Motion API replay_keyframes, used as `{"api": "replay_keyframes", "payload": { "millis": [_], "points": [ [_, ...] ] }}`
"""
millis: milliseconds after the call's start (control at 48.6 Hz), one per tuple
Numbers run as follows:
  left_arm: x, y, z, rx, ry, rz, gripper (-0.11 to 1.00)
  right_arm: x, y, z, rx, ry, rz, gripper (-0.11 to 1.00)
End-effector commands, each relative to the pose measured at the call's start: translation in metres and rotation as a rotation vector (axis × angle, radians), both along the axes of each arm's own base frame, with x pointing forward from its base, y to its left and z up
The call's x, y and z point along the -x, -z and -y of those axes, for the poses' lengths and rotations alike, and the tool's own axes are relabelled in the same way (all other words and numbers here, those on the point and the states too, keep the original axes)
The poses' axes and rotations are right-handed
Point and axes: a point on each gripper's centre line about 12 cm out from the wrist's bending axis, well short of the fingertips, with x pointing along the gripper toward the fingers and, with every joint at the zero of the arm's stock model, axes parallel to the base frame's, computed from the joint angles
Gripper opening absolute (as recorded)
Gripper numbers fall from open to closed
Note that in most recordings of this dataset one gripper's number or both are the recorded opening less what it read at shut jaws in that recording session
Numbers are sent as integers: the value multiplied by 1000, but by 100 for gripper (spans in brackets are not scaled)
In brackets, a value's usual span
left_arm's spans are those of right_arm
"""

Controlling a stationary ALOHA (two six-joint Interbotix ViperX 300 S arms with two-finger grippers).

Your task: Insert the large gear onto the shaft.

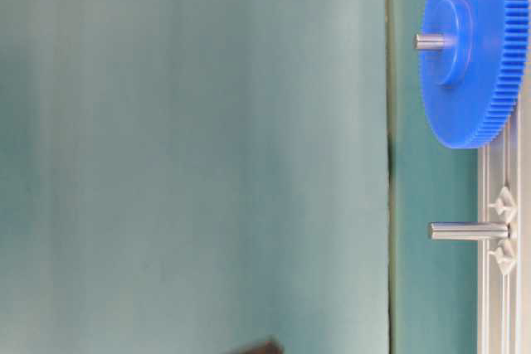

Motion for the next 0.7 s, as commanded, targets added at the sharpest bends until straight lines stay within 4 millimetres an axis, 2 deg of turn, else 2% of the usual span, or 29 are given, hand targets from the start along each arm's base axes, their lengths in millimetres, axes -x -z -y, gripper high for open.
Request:
{"api": "replay_keyframes", "payload": {
  "millis": [0,103,329,473,679],
  "points": [
    [11,-11,0,7,3,96,87,-1,-7,0,-6,5,23,52],
    [26,-10,1,14,6,164,85,-1,-2,0,-5,6,21,52],
    [52,17,0,23,6,168,74,-3,13,0,-7,7,11,52],
    [65,26,-1,38,-1,186,67,-3,13,0,-6,7,25,51],
    [85,33,-2,58,-7,231,66,-4,13,1,-5,7,26,51]
  ]
}}
